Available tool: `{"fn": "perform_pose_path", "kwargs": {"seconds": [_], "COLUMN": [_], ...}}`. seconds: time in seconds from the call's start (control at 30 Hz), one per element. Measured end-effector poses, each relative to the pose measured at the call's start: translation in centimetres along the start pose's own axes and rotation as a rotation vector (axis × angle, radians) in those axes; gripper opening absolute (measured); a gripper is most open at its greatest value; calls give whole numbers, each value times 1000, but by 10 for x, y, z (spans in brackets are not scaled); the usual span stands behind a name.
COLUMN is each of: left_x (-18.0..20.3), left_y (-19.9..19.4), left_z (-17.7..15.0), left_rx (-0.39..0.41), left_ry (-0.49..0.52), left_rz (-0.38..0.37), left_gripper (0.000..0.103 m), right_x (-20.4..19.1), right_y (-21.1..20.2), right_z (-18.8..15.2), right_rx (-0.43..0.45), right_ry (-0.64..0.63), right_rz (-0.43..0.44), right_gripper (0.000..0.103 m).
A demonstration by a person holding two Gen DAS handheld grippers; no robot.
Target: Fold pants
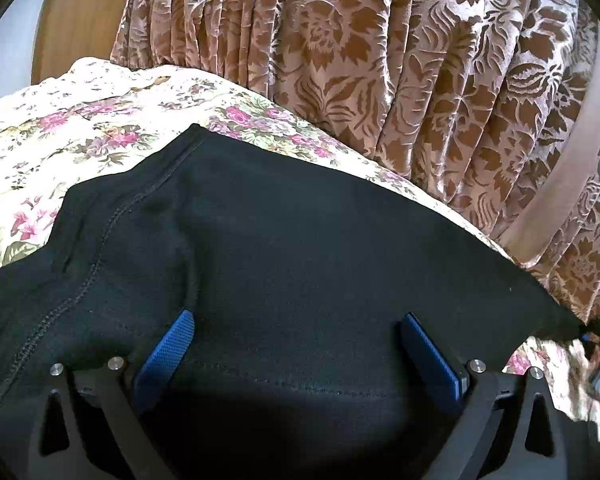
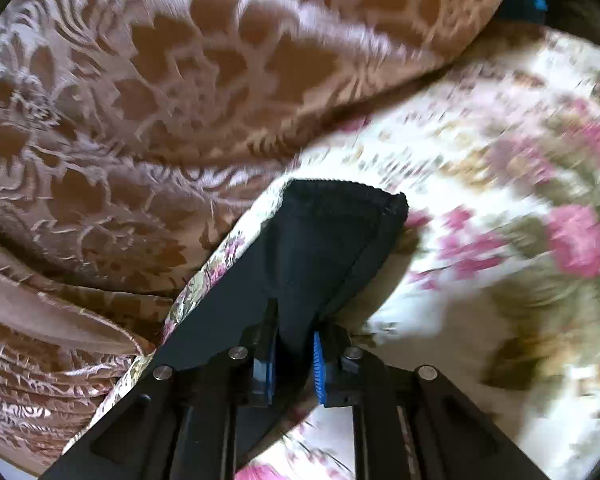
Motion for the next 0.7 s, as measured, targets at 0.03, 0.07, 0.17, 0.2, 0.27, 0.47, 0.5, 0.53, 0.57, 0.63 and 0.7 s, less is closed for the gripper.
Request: {"fn": "perform_pose_path", "kwargs": {"seconds": [0.03, 0.07, 0.17, 0.2, 0.27, 0.47, 0.5, 0.53, 0.57, 0.63, 0.7], "left_x": [0, 0, 0, -1, -1, 0, -1, -1, 0, 0, -1], "left_y": [-1, -1, -3, -3, -4, -4, -4, -4, -5, -5, -4], "left_z": [0, 0, 1, 1, 1, 1, 1, 1, 0, 0, 0], "left_rx": [0, 0, 2, 2, 1, -3, -2, -2, -1, -1, -1], "left_ry": [-5, -12, -23, -24, -25, -31, -33, -35, -36, -34, -34], "left_rz": [-5, -13, -26, -28, -30, -34, -35, -37, -37, -36, -35], "left_gripper": [102, 102, 102, 102, 102, 102, 102, 102, 102, 102, 102], "right_x": [5, 10, 31, 43, 59, 113, 118, 120, 120, 117, 116], "right_y": [-12, -22, -50, -63, -72, -66, -66, -69, -72, -81, -95], "right_z": [2, 5, 8, 7, 4, -26, -29, -29, -29, -28, -30], "right_rx": [18, 34, 60, 67, 57, -44, -37, -22, -13, 9, 37], "right_ry": [-7, -14, -9, 3, 13, 81, 87, 88, 78, 32, 27], "right_rz": [-6, -14, -33, -44, -61, -160, -166, -163, -178, -256, -317], "right_gripper": [12, 12, 12, 11, 11, 19, 22, 25, 27, 30, 31]}}
Point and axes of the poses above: each gripper's, at about its wrist camera, not at the fingertips, and y roughly the way its jaws point, x to its right, z to its top, the point moved 7 cm from there along y, roughly the way its jaws point, and after that the axes turned 2 degrees about x, right-handed, at the moved point
